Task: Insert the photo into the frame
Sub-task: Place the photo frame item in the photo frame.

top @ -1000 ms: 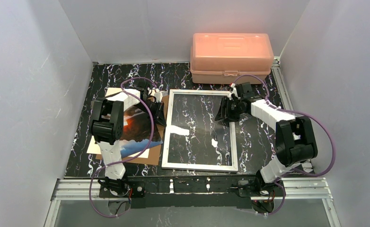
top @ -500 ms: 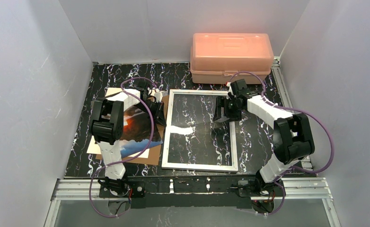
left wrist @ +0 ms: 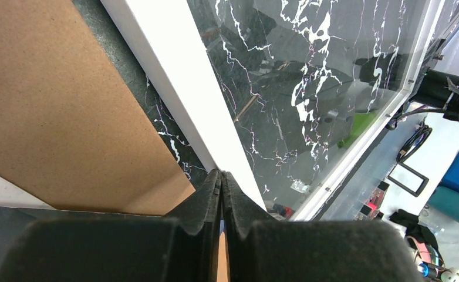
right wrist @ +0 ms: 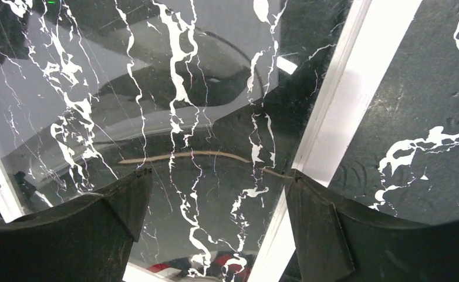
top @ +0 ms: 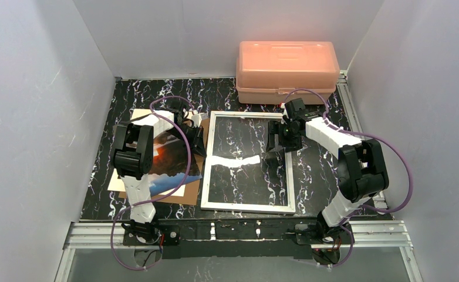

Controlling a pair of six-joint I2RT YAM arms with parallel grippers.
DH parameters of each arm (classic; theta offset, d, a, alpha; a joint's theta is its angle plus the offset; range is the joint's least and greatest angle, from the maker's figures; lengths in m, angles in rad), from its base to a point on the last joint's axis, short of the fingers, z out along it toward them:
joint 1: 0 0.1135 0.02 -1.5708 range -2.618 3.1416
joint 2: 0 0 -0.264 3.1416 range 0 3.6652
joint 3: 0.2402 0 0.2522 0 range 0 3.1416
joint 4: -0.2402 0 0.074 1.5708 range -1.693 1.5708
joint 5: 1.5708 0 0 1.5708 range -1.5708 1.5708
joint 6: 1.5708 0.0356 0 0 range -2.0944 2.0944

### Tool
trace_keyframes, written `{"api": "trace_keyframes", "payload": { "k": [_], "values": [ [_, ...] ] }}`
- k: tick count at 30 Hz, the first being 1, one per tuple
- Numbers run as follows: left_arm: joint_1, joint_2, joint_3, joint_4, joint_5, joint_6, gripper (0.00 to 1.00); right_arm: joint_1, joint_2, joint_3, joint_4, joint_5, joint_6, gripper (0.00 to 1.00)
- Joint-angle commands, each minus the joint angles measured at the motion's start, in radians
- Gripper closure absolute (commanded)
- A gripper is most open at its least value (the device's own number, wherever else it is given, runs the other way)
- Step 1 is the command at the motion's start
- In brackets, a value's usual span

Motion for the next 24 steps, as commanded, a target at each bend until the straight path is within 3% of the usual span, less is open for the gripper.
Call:
{"api": "trace_keyframes", "payload": {
  "k": [1, 24],
  "values": [
    [-0.013, 0.015, -0.006, -0.004, 0.041, 0.001, 0.98, 0.005, 0.009, 0.040, -0.019, 0.023, -0.010, 0.09],
    [-0.013, 0.025, -0.004, -0.004, 0.050, -0.006, 0.98, 0.006, 0.032, 0.084, -0.064, 0.079, -0.037, 0.09]
  ]
}}
